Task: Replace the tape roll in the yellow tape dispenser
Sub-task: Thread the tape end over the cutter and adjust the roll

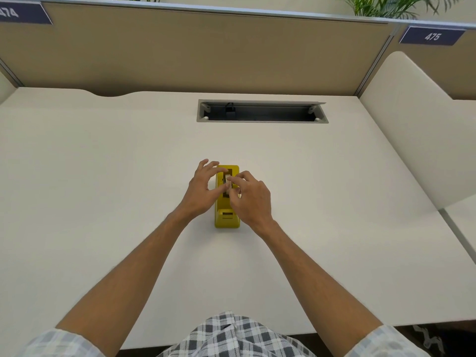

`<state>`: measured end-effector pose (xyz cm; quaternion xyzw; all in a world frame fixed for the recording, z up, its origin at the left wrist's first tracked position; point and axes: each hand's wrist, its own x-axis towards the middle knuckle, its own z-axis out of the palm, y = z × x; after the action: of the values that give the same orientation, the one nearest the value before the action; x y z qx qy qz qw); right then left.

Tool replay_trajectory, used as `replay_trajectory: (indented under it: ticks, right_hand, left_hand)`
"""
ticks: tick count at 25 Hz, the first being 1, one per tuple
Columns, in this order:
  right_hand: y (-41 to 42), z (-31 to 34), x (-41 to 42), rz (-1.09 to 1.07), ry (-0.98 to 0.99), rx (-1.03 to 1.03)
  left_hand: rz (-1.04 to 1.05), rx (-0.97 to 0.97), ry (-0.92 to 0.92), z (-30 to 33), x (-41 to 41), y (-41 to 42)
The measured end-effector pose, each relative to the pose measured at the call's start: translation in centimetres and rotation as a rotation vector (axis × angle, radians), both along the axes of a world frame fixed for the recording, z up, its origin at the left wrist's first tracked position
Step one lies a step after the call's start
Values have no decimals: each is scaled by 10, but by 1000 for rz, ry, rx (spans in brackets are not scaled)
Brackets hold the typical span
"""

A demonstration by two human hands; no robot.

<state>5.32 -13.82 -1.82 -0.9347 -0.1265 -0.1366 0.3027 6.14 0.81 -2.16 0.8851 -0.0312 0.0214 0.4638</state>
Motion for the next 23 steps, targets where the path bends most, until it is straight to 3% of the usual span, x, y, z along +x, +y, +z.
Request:
replay_trajectory:
  ticks: [5,17,23]
  right_hand:
    - [1,0,-1,-3,-10,16]
    - [1,1,-1,2,-1,0]
    - [2,0,0,-5,-1,1]
  left_hand:
    - [-33,104,62,0,5,-1]
    - [-10,30,29,3,0,-4]
    - [-44,110,66,3,5,-3]
